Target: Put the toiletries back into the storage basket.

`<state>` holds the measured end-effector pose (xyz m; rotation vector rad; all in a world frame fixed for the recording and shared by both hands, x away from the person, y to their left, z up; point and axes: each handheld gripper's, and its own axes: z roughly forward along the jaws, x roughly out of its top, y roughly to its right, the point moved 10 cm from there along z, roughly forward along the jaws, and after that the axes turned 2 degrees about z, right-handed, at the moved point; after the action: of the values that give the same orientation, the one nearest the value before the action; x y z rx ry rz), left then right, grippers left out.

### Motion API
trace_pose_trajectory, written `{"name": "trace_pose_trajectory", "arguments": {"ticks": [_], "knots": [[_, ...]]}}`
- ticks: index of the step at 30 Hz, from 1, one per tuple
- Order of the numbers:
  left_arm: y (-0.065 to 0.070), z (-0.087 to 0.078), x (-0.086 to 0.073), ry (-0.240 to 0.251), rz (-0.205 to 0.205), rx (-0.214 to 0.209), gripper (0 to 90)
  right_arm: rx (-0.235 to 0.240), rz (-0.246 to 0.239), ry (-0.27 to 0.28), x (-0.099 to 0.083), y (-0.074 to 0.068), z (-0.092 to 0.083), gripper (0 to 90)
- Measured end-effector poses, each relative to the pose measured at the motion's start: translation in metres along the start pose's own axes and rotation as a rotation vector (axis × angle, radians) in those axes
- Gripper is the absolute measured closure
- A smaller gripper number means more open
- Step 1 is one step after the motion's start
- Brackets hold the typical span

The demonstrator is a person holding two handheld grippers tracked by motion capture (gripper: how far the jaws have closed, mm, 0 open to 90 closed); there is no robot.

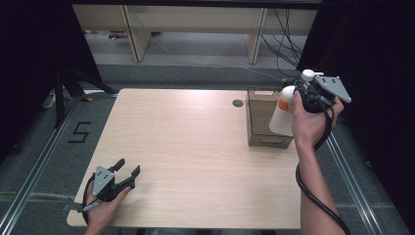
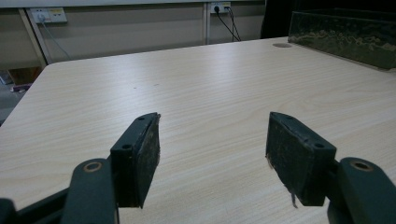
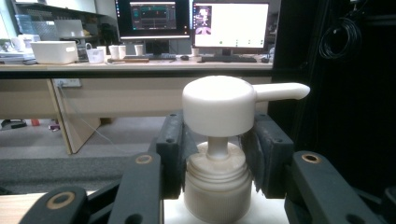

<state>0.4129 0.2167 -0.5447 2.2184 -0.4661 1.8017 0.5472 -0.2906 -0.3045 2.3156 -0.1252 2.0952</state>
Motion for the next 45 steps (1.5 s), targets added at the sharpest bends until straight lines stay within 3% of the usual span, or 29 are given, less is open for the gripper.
{"name": "trace_pose_trajectory", "arguments": {"ticks": [1,12,15,20,45], "knots": [[0.000,0.000,0.000,0.000,0.000,0.000,34.7,0.000,0.015,-0.007,-0.001,-0.001,0.001,61.4],[0.000,0.000,0.000,-0.001,0.004,-0.001,34.7,-0.002,-0.008,-0.020,-0.009,-0.002,0.008,61.4],[0.000,0.000,0.000,-0.001,0.004,-0.001,34.7,-0.003,0.015,-0.027,-0.010,-0.004,0.008,61.3],[0.000,0.000,0.000,-0.002,0.004,-0.001,34.7,0.007,-0.012,-0.030,-0.011,-0.006,0.008,61.3],[0.001,0.000,0.000,-0.002,0.005,-0.003,34.6,0.017,-0.008,-0.047,-0.023,-0.012,0.006,61.3]]}}
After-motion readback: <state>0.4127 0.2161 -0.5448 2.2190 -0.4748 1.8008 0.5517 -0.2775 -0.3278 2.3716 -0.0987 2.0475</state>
